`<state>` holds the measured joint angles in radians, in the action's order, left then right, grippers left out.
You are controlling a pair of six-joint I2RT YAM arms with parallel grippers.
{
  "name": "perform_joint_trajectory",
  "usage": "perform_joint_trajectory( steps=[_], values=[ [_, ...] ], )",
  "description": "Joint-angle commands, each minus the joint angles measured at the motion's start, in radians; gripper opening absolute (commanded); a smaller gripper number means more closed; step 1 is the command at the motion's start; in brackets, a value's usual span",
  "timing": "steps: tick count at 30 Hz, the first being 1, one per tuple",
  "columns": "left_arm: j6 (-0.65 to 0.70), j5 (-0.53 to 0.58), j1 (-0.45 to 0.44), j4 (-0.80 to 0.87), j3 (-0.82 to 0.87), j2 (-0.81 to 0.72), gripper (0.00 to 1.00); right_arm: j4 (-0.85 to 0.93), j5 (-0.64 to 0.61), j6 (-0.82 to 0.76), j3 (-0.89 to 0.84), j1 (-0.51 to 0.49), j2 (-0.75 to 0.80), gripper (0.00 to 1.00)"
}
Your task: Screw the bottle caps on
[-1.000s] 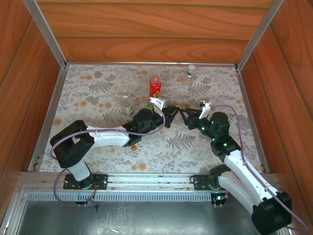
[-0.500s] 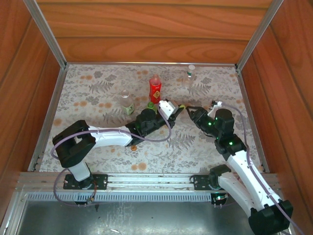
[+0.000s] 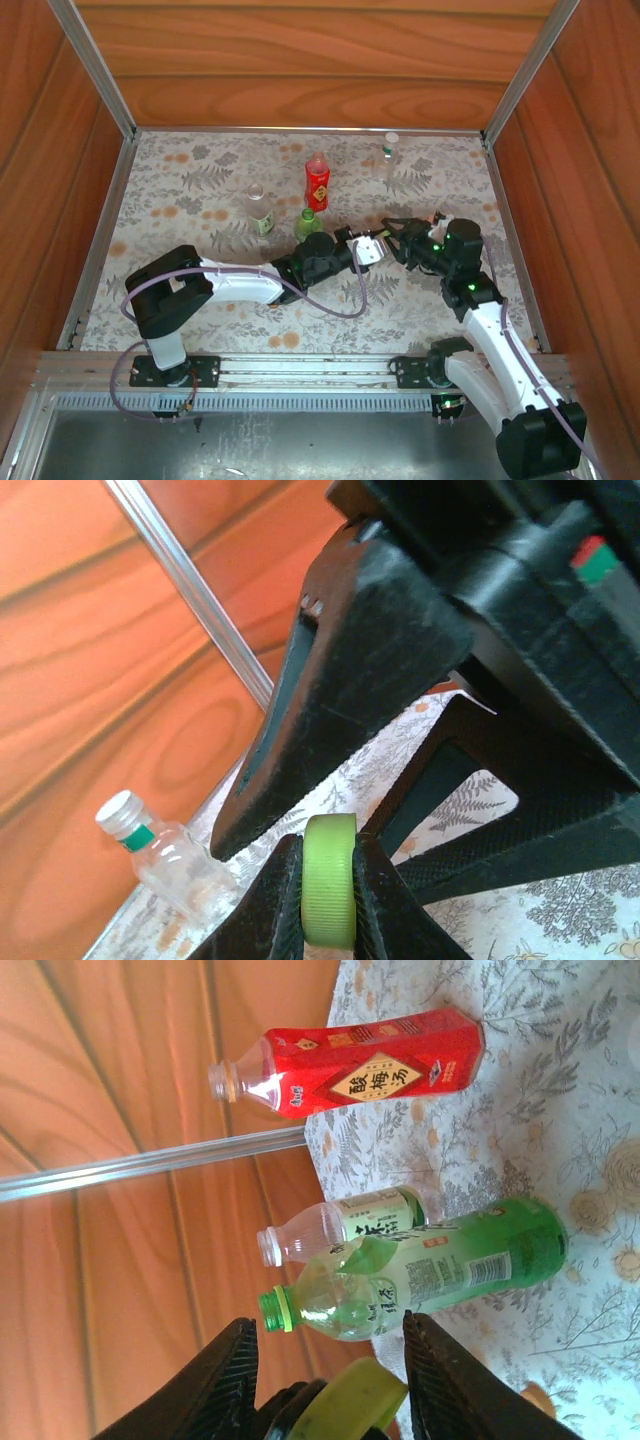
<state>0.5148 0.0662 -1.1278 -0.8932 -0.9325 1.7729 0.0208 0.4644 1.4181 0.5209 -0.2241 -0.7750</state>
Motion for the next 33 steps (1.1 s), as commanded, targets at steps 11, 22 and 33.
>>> perform_joint_trajectory(
  steps=[11, 22, 33],
  values=[
    [0.169, 0.003, -0.025, -0.011, 0.027, 0.01, 0.13, -0.033, 0.098, 0.022, -0.005, 0.033, -0.035, 0.28],
    [0.266, 0.043, -0.043, -0.011, 0.021, 0.044, 0.15, 0.027, 0.202, -0.033, 0.05, 0.035, -0.088, 0.15],
    [0.257, 0.057, -0.044, -0.012, 0.021, 0.059, 0.24, 0.06, 0.186, -0.064, 0.051, 0.041, -0.084, 0.07]
  ],
)
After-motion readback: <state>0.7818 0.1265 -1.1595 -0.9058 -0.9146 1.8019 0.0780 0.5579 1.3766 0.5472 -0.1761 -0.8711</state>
